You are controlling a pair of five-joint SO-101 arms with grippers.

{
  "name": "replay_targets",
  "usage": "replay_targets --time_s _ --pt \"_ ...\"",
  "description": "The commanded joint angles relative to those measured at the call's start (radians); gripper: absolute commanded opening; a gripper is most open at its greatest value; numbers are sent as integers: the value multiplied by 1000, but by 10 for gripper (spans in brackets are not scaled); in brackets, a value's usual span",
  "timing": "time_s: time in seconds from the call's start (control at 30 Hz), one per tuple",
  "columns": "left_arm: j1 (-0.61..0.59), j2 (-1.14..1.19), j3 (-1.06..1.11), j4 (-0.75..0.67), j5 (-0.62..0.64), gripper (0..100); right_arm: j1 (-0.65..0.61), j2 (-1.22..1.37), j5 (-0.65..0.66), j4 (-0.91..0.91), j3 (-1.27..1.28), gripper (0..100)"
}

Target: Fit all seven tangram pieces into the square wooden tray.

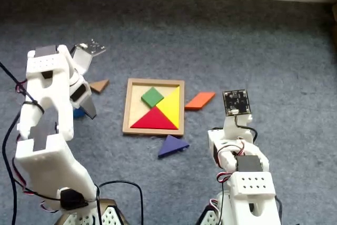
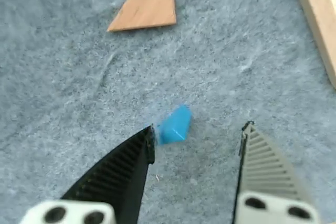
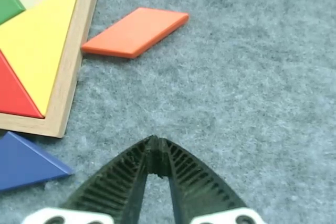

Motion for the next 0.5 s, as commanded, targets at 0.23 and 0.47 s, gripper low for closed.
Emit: replay_targets --time_s 0.23,0.47 --pt "-31 162 -208 95 -11 262 7 -16 11 -28 -10 6" --pt "-30 266 -274 98 -11 176 7 -16 11 -28 -10 6"
